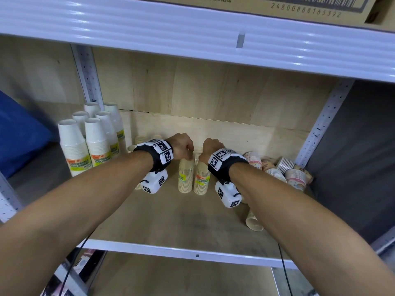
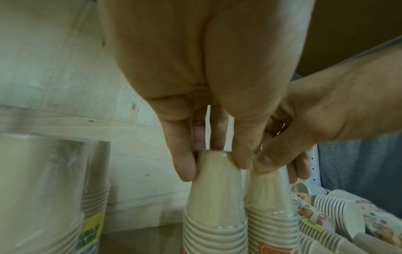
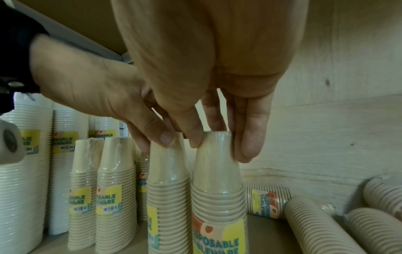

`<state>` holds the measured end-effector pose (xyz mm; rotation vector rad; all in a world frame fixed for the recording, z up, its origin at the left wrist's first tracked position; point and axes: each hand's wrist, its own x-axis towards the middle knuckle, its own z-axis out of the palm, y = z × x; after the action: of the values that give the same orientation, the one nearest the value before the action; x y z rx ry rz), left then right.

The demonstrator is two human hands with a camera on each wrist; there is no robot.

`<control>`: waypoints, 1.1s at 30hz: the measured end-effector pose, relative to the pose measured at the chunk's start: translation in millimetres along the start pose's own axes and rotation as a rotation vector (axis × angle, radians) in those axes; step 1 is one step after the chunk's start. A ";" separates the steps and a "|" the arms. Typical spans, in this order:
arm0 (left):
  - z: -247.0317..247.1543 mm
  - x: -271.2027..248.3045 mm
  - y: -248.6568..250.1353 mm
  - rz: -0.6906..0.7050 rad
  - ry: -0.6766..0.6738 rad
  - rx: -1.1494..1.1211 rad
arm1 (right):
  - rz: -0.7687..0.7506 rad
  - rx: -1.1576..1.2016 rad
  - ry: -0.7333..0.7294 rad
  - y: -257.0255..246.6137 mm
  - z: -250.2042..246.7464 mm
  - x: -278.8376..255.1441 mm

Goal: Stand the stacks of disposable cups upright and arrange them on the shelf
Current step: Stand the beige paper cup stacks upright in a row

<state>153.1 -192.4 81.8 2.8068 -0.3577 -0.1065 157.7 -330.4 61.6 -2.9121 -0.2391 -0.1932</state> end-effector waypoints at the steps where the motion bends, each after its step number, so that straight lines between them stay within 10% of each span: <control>1: 0.6 0.5 -0.7 -0.012 0.017 0.003 | 0.003 0.002 0.000 0.5 0.4 0.2; 33: 0.0 0.5 4.6 0.044 -0.030 0.018 | 0.056 0.056 -0.094 -1.5 -10.9 -3.4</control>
<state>152.6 -196.8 83.2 2.8154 -0.4293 -0.1363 152.9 -331.8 72.0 -2.8713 -0.1742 -0.0400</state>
